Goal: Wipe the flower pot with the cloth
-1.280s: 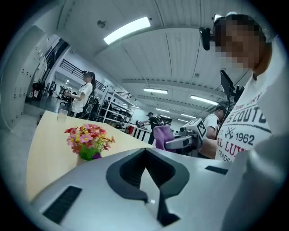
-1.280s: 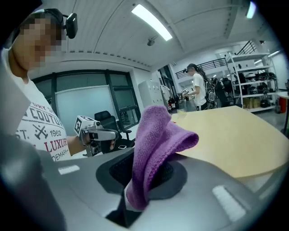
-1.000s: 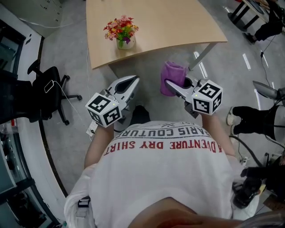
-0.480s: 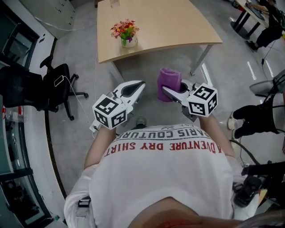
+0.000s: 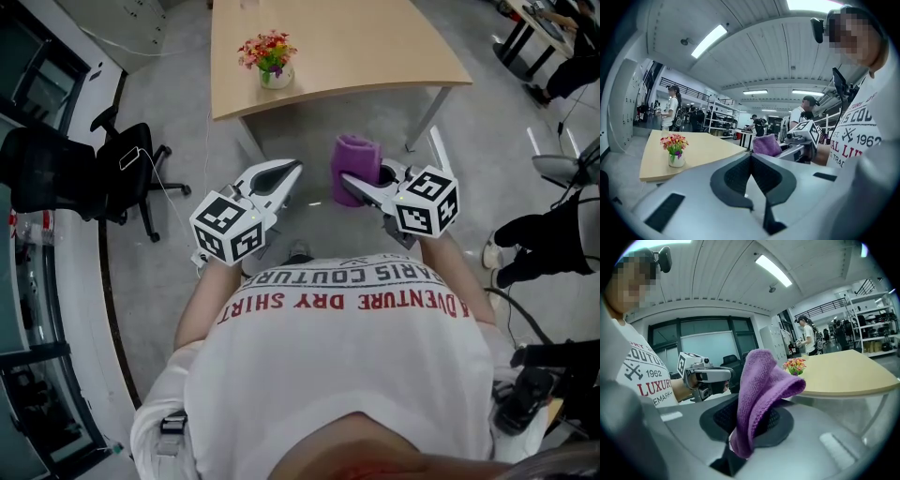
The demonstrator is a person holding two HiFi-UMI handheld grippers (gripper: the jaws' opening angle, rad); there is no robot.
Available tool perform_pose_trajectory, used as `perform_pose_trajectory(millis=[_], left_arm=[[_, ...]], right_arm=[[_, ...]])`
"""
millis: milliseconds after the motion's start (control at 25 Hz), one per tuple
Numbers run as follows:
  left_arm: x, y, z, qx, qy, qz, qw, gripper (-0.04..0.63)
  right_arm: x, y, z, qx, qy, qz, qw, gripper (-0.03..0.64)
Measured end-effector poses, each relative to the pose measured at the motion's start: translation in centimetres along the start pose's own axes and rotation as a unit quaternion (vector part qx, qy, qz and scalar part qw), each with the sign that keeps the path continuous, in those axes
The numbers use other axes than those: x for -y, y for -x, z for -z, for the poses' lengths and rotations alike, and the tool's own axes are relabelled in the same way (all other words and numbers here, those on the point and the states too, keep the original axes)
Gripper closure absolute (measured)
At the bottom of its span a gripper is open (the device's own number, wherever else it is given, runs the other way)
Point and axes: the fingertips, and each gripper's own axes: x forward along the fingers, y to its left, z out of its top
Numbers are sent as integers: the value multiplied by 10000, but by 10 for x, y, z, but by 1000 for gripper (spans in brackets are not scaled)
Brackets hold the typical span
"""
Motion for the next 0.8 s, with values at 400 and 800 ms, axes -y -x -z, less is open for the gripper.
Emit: perform_pose_trajectory(millis=[400, 800], left_arm=[[19, 5, 1, -19, -64, -50, 10000, 594], [37, 20, -6, -95, -197, -80, 9997, 594]], right_arm=[[-13, 17, 2, 138, 26, 39, 9999, 572], [-31, 26, -7, 227, 100, 47, 9997, 572]])
